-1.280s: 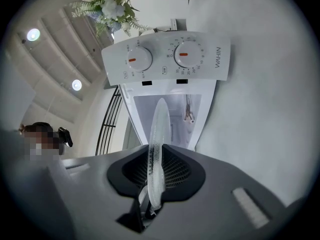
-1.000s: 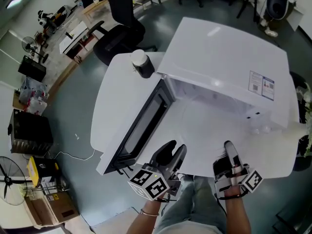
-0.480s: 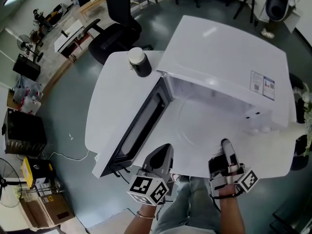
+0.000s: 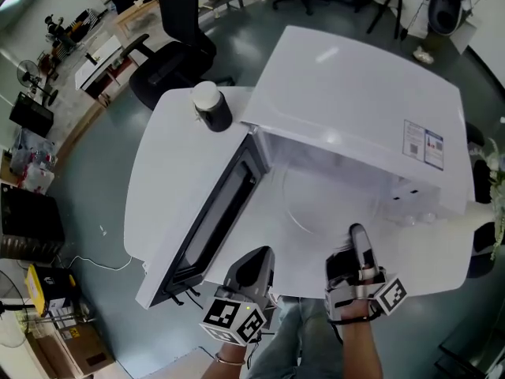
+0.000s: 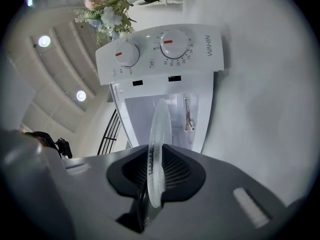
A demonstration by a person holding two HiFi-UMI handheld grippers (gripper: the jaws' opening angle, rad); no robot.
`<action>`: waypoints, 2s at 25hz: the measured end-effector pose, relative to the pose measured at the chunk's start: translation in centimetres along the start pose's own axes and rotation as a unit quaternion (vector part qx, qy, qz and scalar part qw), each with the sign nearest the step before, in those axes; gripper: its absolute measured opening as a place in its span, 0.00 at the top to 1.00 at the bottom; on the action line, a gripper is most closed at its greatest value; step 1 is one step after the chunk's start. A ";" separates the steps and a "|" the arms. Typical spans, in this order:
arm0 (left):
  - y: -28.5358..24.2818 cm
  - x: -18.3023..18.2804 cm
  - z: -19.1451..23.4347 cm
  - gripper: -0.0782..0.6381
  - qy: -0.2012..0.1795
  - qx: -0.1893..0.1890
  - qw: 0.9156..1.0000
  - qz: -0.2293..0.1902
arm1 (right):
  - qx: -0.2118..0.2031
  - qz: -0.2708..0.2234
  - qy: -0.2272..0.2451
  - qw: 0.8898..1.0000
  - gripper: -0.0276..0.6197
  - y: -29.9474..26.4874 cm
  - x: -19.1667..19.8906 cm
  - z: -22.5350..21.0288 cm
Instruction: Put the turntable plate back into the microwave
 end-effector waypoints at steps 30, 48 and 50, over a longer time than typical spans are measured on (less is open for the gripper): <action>-3.1 -2.2 1.8 0.89 0.005 0.009 1.000 0.012 | 0.011 -0.073 0.008 0.997 0.87 -5.8 -3.4 -2.3; -5.1 -3.1 1.9 0.89 0.019 0.019 0.999 0.020 | 0.021 -0.107 0.006 0.994 0.87 -8.1 -6.0 -3.0; -5.2 -3.2 1.9 0.89 0.020 0.020 0.999 0.021 | 0.025 -0.110 0.005 0.994 0.87 -8.3 -6.2 -3.0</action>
Point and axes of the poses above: the fingertips, and each gripper's own axes: y backward along the fingers, z to its left, x out of its underside, the point moved 9 cm from there along y, backward along the fingers, and after that the axes turned 15 degrees about z, right-handed, at the moved point
